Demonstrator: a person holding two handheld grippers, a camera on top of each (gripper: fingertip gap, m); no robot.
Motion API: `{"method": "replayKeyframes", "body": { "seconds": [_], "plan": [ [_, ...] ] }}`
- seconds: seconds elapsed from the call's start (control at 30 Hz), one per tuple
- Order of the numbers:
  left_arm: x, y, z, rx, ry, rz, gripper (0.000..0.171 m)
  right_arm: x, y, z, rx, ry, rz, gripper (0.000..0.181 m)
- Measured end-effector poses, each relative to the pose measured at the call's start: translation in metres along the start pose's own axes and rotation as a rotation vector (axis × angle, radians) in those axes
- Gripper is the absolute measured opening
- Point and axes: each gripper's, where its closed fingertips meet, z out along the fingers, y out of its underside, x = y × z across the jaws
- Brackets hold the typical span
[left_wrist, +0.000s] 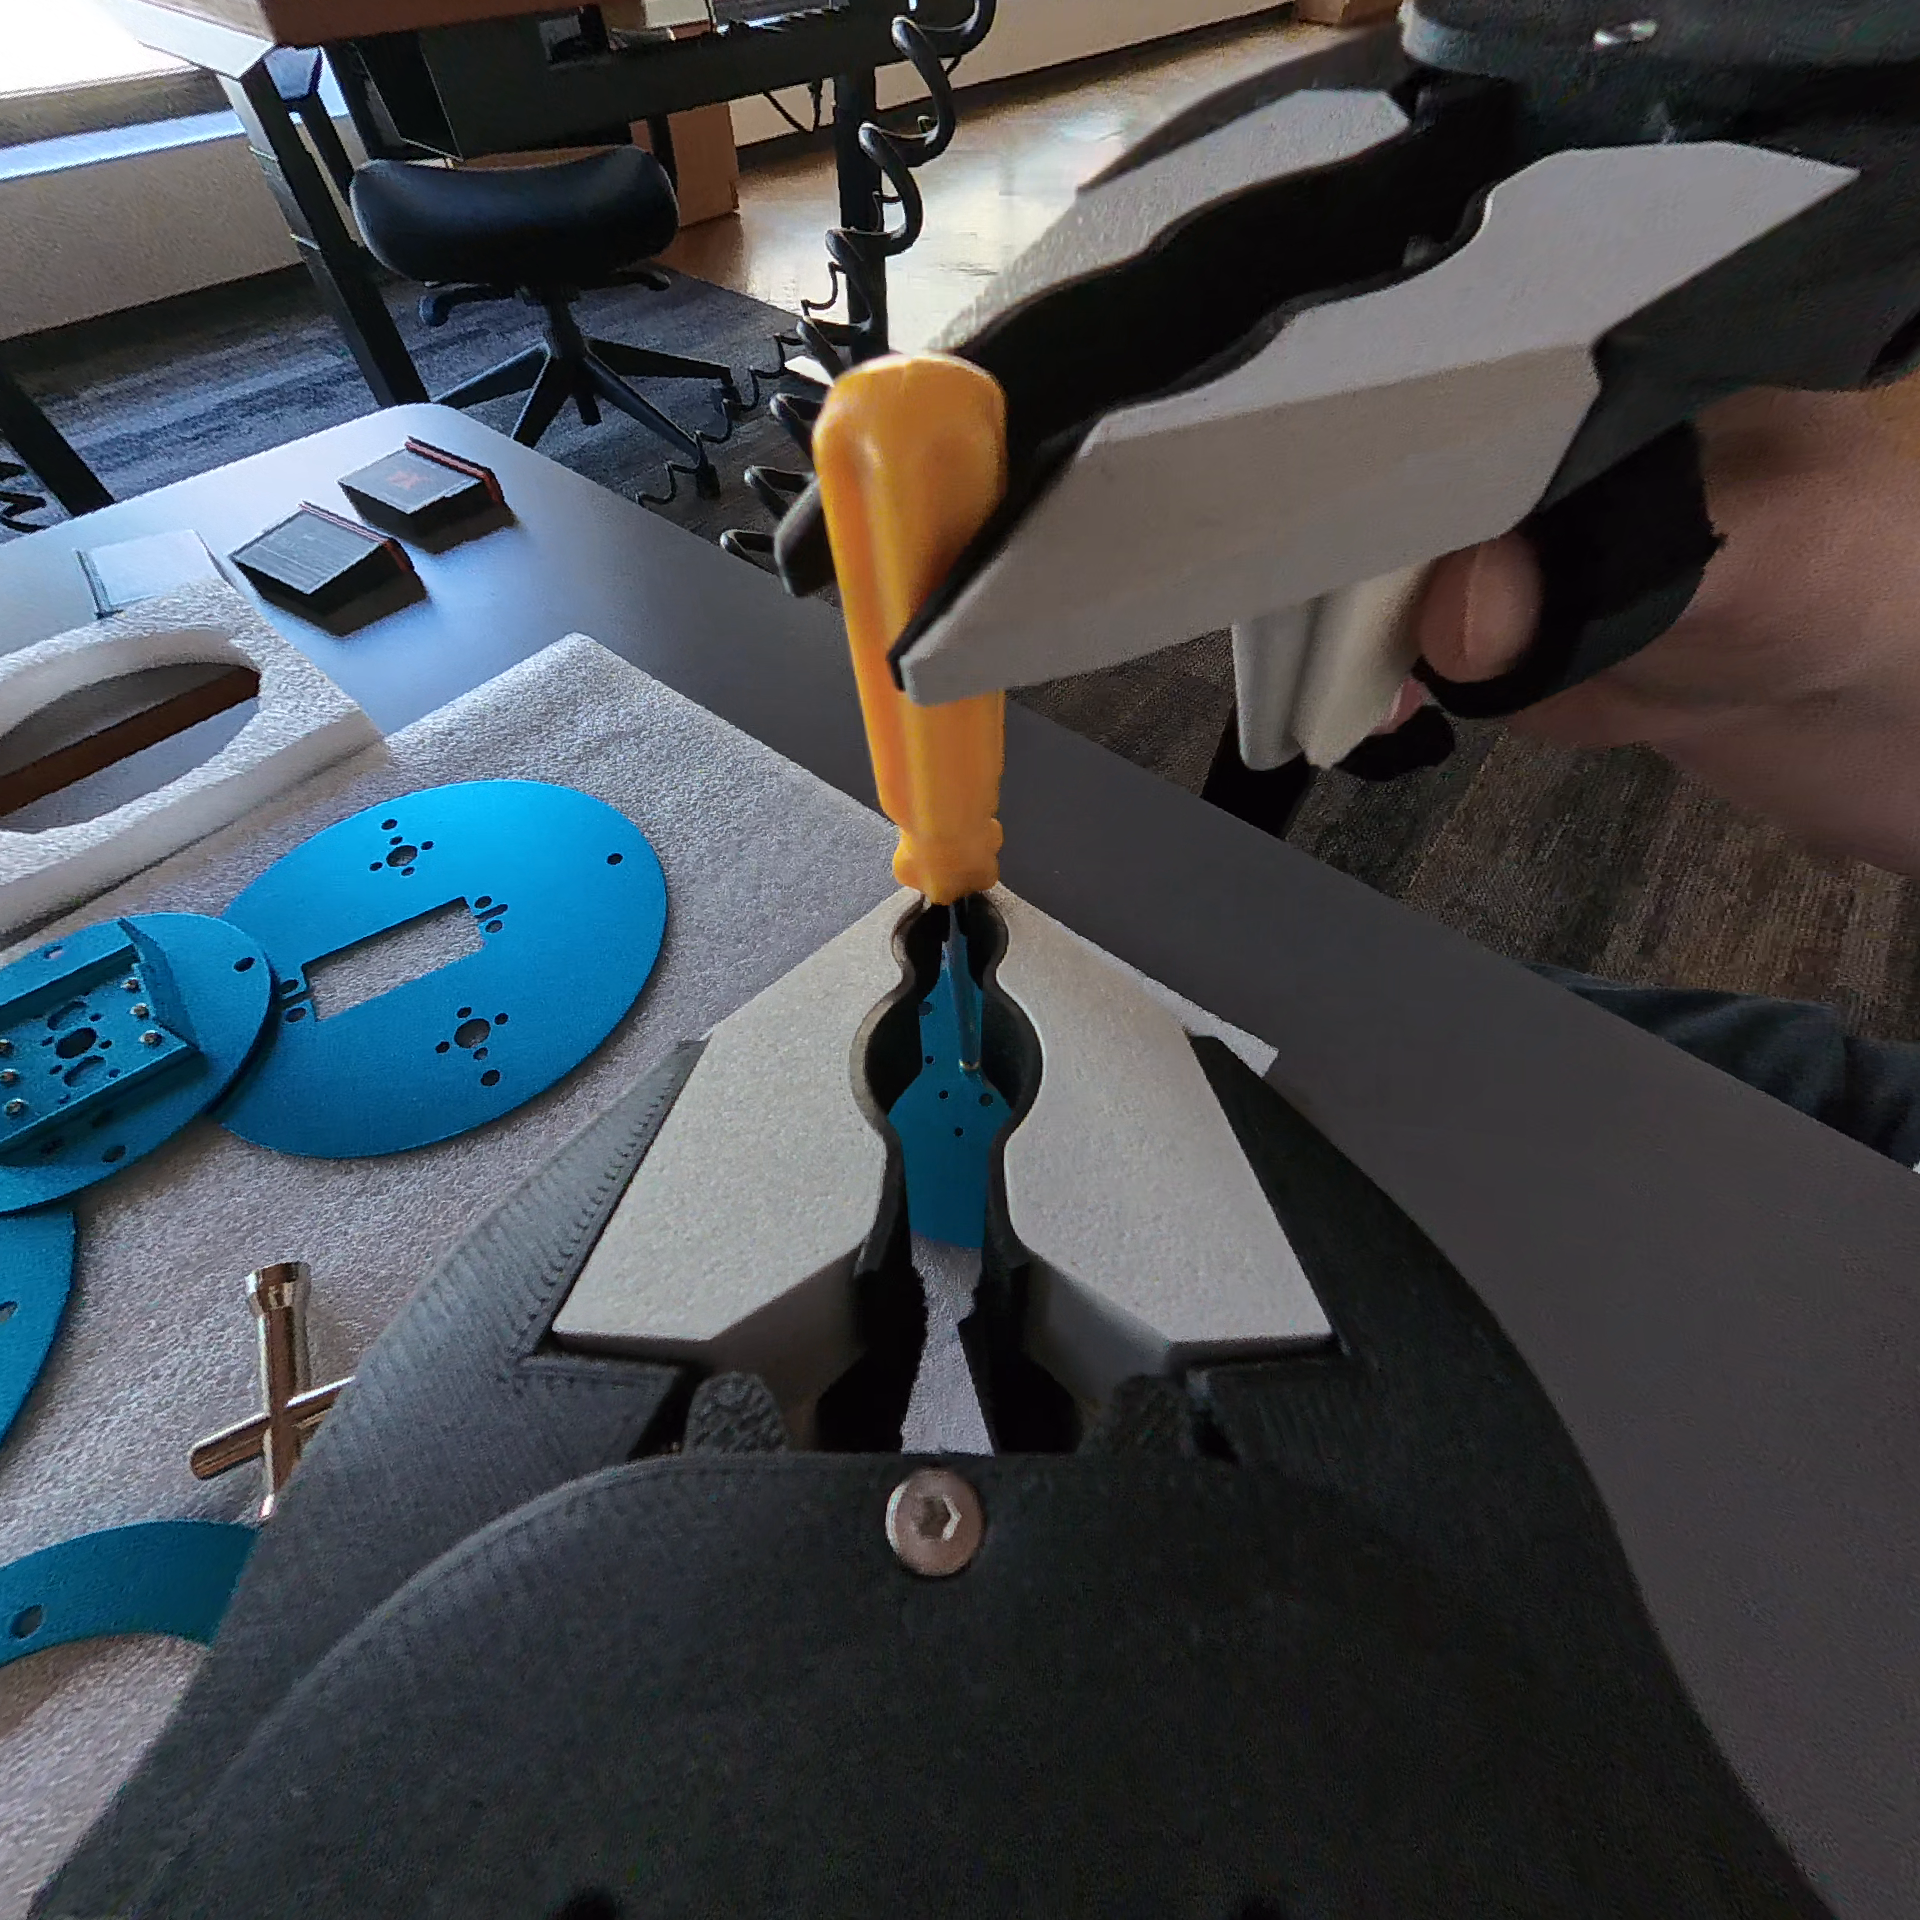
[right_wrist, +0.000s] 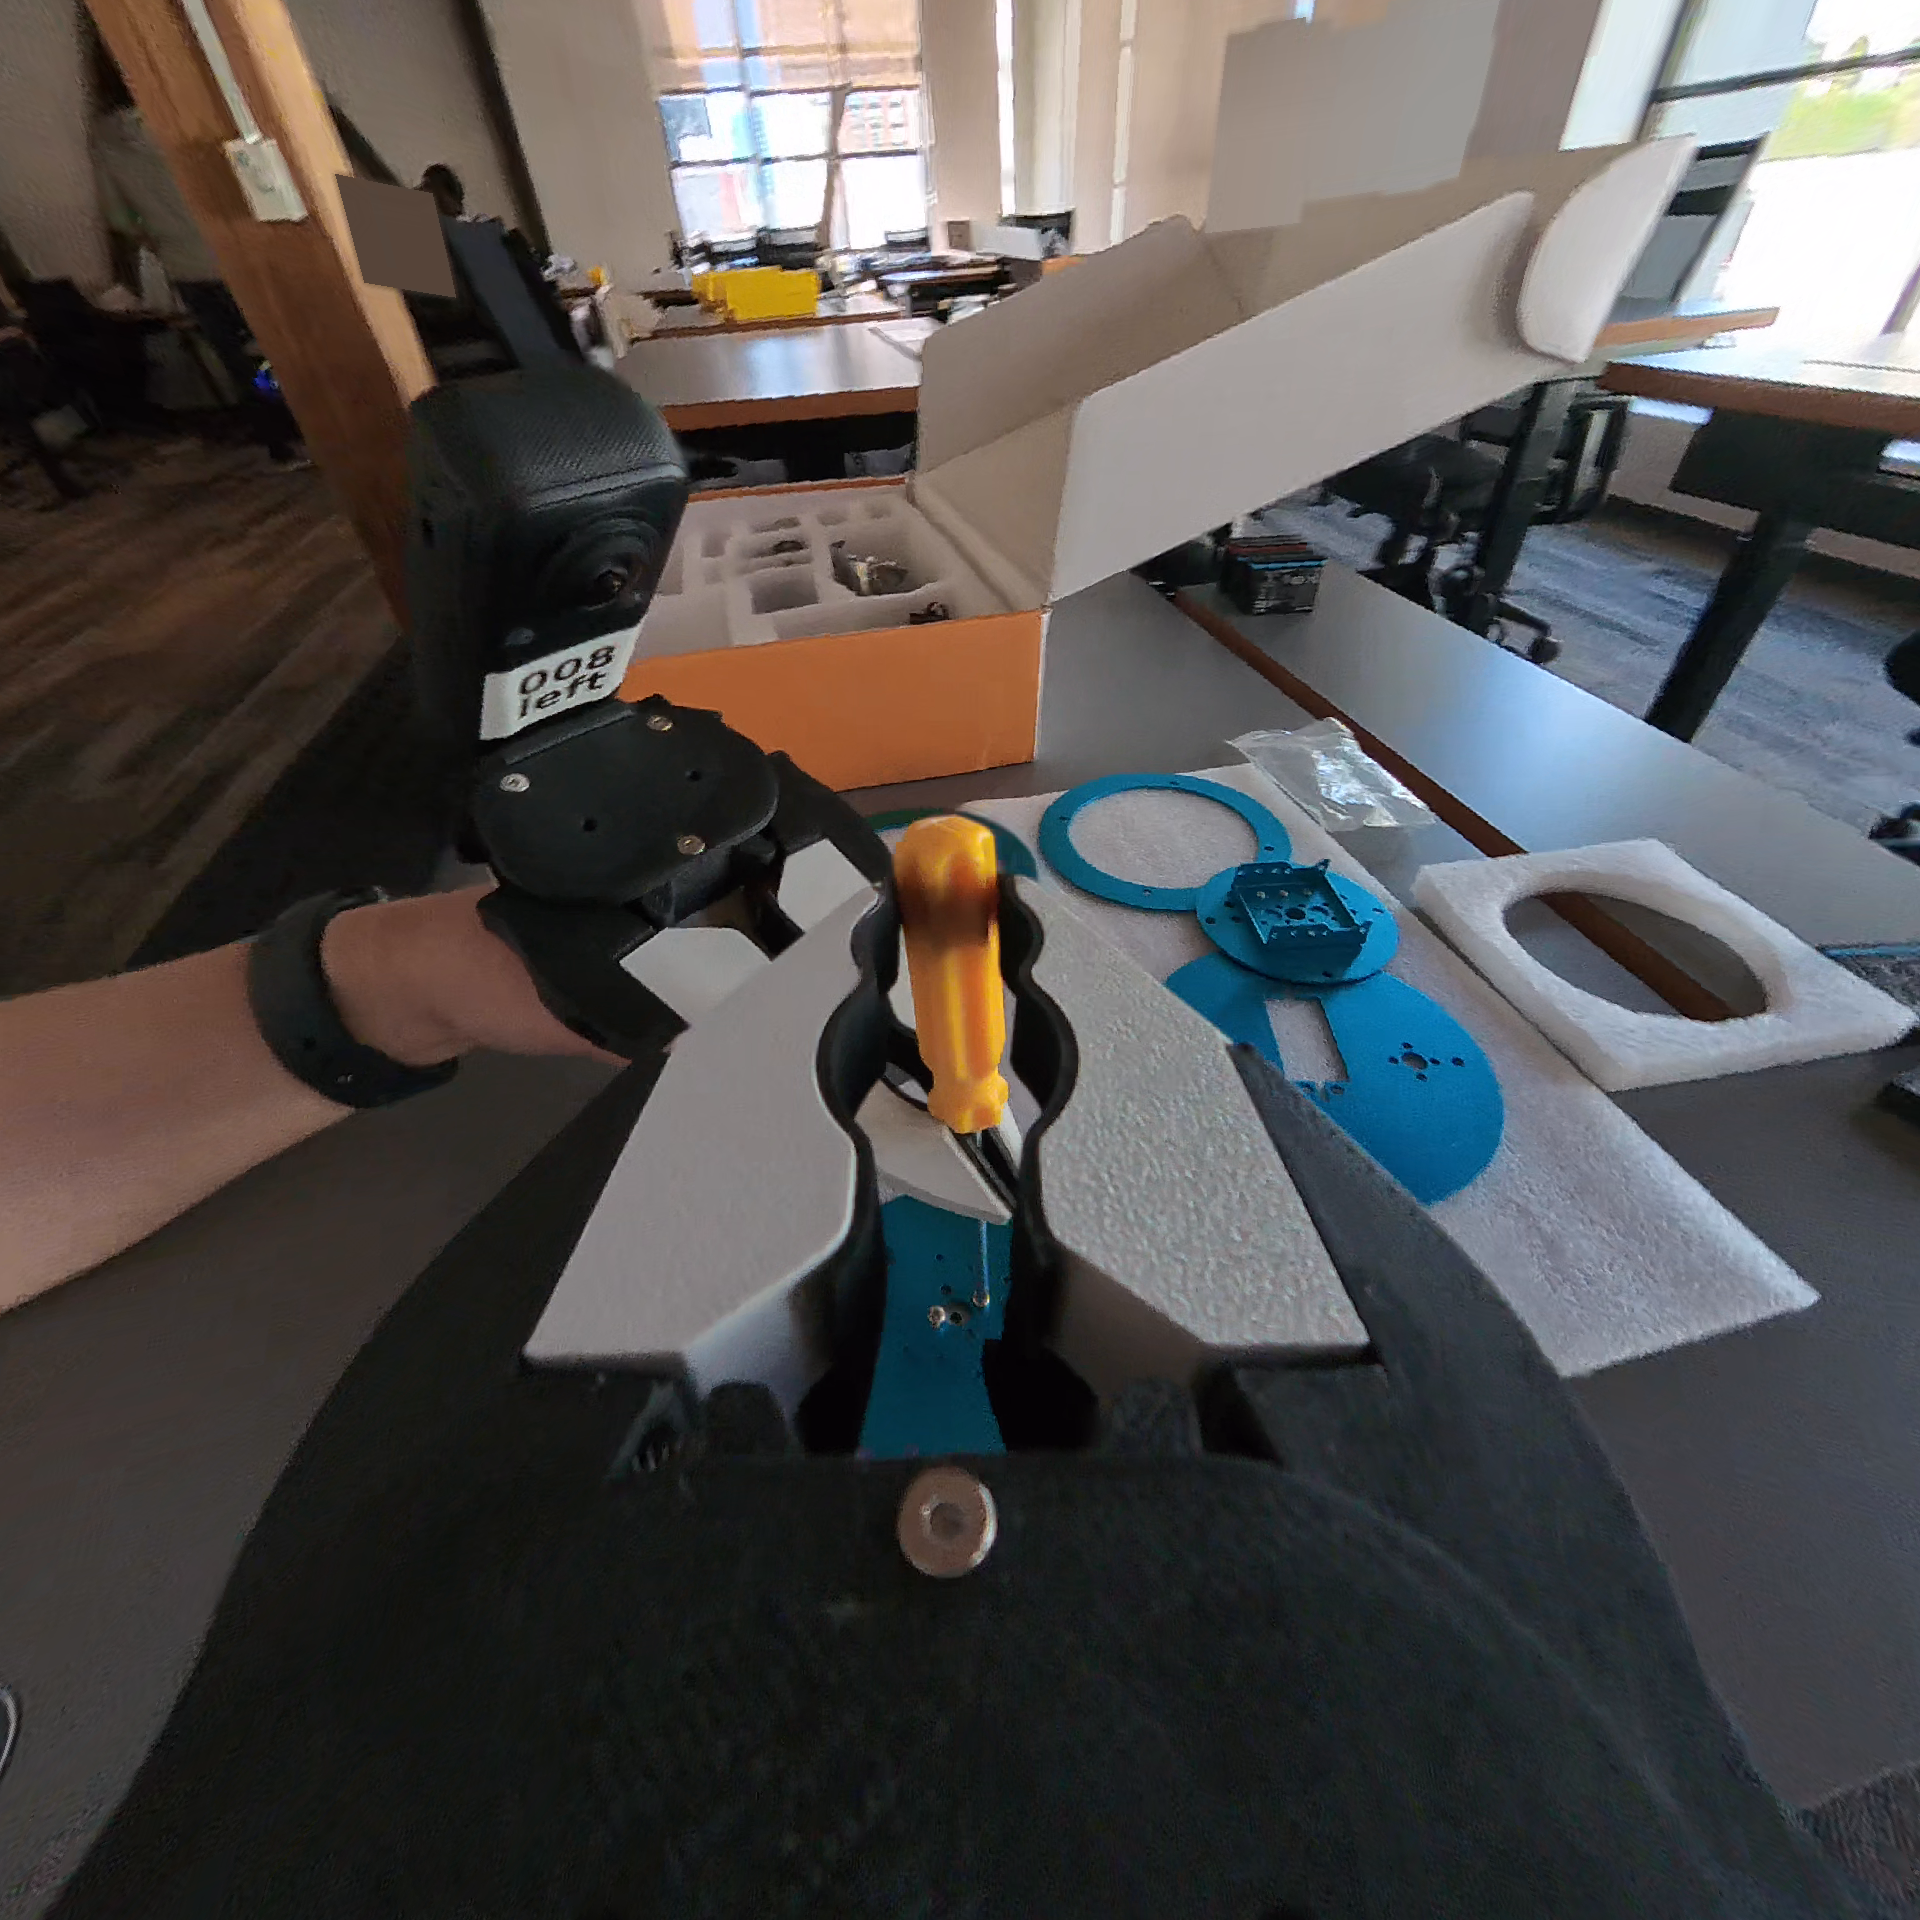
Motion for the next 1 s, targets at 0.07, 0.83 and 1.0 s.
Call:
{"method": "replayKeyframes", "body": {
  "seconds": [0.07,0.83,1.0],
  "plan": [
    [0.001,0.0,-0.001,0.002,0.005,0.007,0.003,-0.003,-0.003,-0.001,-0.03,-0.126,-0.039,0.032],
    [0.005,-0.001,0.008,-0.011,-0.005,0.043,0.003,0.003,-0.002,-0.008,-0.13,-0.263,-0.078,0.016],
    [0.006,0.0,0.011,-0.021,-0.01,0.053,0.003,0.01,-0.003,-0.012,0.006,0.034,0.036,0.016]
  ]
}}
